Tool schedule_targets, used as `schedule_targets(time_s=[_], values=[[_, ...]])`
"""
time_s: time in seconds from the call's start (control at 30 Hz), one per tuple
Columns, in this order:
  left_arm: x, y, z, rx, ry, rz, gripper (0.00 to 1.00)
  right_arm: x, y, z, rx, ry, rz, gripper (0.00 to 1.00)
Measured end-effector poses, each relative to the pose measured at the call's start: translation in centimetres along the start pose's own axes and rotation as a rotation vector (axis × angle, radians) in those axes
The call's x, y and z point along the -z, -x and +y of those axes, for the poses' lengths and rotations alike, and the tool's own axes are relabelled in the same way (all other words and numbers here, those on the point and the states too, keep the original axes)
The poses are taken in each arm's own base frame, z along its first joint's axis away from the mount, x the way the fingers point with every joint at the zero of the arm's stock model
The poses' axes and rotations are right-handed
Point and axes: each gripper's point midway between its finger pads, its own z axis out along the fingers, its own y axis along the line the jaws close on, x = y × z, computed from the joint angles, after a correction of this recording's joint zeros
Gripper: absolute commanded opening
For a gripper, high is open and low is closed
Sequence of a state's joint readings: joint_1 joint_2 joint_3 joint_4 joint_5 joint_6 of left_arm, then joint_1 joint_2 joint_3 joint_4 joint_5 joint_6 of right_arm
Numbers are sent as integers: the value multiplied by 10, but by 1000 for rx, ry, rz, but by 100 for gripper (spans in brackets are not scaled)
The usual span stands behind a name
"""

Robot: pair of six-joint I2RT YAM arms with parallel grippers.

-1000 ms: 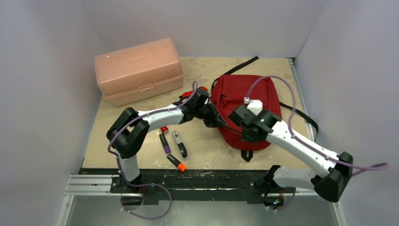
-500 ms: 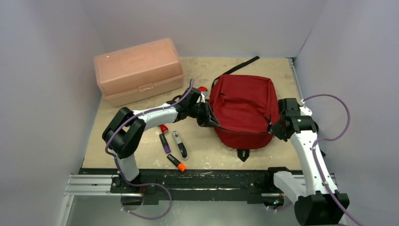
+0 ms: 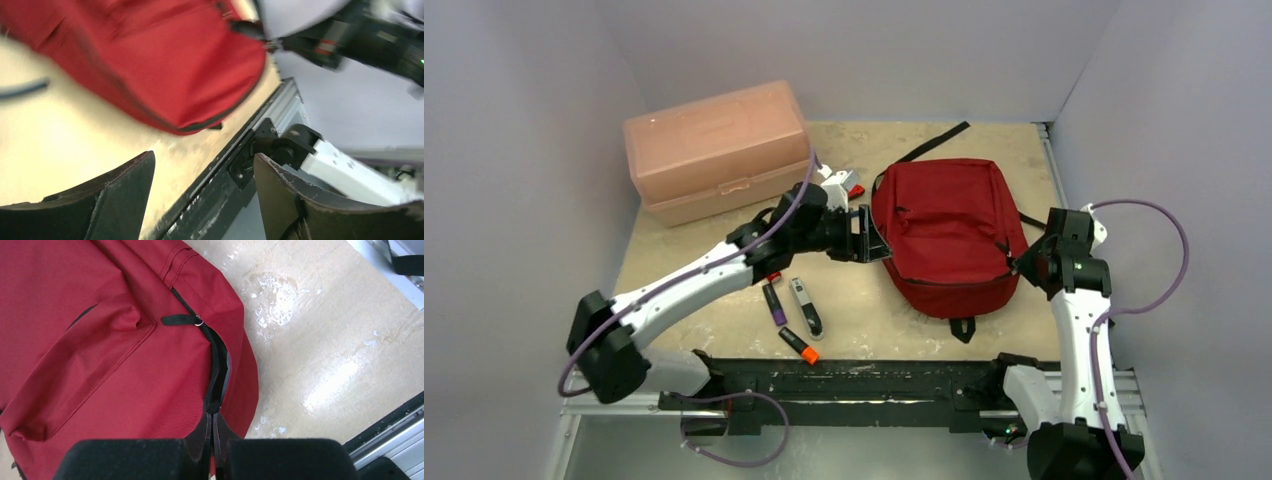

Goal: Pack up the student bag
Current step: Zip the student bag at the center of the board.

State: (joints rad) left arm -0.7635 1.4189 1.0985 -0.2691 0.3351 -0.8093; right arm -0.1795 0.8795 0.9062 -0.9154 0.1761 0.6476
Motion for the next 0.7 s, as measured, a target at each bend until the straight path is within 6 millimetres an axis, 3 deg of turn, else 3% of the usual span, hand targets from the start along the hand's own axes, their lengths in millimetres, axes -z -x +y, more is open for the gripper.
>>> schedule_targets(time_s=[0.07, 0.13, 0.2, 0.27, 0.5, 0.6, 0.7], values=[[22, 7, -43, -185, -92, -121, 72, -4, -2, 2, 5, -1, 22, 0], [32, 6, -84, -344, -202, -206, 72, -11, -6, 1, 17, -19, 55, 0], [25, -6, -117, -505, -303, -249, 72, -14, -9, 2, 22, -17, 74, 0], [3, -24, -136, -650, -368, -256, 72, -12, -8, 4, 23, -2, 69, 0], [-110, -93, -119, -1016, -333, -111, 72, -4, -8, 8, 20, 33, 58, 0], [-138, -102, -112, -1091, -299, -100, 71, -3, -11, 10, 21, 43, 84, 0], [-155, -97, -111, -1130, -272, -124, 66, -4, -12, 12, 8, 38, 102, 0]])
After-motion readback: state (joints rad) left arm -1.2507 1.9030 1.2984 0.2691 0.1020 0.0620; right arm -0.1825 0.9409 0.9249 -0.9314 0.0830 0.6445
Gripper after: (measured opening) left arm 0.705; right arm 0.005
